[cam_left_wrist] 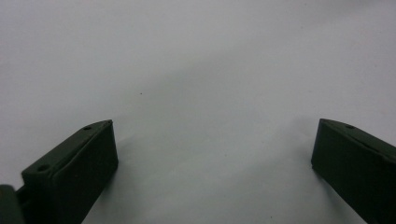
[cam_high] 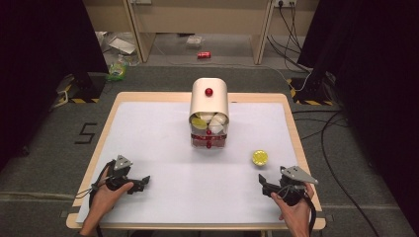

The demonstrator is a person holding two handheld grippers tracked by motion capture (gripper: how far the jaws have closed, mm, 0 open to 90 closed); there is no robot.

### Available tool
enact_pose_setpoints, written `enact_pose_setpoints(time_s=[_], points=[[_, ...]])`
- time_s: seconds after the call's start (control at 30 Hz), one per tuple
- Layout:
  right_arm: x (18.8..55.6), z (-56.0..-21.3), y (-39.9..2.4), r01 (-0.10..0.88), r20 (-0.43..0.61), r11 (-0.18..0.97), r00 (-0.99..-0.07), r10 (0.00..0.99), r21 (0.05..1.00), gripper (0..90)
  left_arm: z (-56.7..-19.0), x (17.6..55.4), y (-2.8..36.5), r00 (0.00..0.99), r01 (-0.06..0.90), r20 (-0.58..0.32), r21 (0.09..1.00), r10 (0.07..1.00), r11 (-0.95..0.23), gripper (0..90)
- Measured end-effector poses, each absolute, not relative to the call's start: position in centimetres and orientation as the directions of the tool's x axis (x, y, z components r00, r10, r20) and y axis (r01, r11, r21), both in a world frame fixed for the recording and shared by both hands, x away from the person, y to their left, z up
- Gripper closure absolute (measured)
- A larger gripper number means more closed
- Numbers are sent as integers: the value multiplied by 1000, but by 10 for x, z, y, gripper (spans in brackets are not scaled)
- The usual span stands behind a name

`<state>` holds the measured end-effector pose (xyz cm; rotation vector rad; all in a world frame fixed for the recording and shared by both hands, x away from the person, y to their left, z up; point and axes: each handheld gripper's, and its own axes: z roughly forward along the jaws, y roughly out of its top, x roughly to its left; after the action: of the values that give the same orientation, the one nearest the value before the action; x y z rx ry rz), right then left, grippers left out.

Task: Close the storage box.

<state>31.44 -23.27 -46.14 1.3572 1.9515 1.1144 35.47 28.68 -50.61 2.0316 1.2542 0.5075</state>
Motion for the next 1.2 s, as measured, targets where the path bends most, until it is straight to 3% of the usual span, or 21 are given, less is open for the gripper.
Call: enact_pose_setpoints(time_s=[1.2], points=[[295,-481,-242,604,-9,273,-403,915,749,158,-506,355,287,458,620,-26,726,889,-298,0]])
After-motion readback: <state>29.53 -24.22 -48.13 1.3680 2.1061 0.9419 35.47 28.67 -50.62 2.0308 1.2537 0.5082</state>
